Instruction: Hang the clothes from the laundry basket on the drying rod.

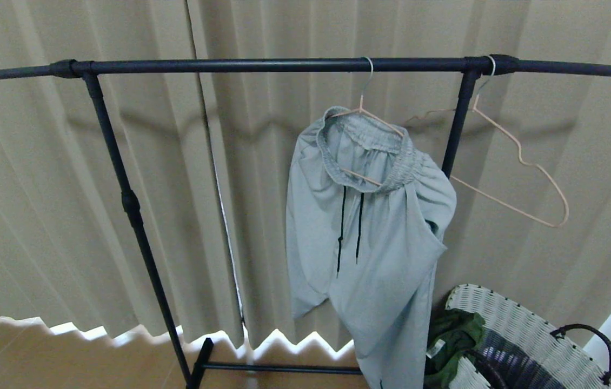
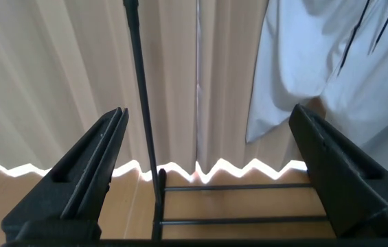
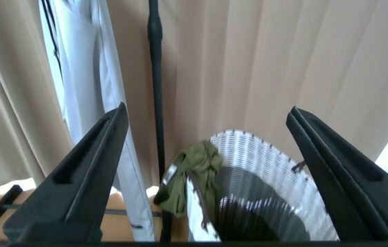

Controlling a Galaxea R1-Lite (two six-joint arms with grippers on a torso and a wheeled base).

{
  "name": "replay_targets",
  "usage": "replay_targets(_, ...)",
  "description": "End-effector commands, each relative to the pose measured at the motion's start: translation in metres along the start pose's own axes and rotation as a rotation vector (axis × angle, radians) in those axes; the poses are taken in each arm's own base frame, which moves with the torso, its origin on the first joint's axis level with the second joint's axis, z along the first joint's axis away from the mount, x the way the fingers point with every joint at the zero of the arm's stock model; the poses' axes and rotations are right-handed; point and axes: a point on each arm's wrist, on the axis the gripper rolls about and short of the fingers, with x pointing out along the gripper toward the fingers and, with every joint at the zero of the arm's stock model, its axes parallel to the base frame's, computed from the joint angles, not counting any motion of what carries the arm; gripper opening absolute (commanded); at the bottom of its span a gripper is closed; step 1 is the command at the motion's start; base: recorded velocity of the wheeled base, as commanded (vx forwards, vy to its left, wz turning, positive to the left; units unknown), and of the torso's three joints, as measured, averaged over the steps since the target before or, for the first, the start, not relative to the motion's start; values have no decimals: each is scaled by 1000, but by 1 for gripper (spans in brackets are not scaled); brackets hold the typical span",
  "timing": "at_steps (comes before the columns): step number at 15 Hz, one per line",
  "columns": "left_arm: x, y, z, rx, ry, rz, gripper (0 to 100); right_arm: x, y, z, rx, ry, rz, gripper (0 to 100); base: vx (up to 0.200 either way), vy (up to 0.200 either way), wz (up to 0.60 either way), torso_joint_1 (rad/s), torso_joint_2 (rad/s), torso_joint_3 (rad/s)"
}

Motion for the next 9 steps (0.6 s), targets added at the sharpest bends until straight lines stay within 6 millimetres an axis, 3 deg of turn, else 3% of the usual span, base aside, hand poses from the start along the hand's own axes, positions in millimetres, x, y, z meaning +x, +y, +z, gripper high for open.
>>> replay_targets(1, 0, 0, 0, 0, -2, 1, 100, 0, 0, 0, 0, -2, 1, 100, 0, 0, 0, -129, 476, 349)
replay_targets(5, 0, 0, 0, -3, -2, 1, 100, 0, 0, 0, 2, -2, 1, 100, 0, 0, 0, -104, 452, 353)
replay_targets(9, 0, 0, 0, -3, -2, 1, 100, 0, 0, 0, 2, -2, -1, 100, 0, 0, 0, -32, 152, 122)
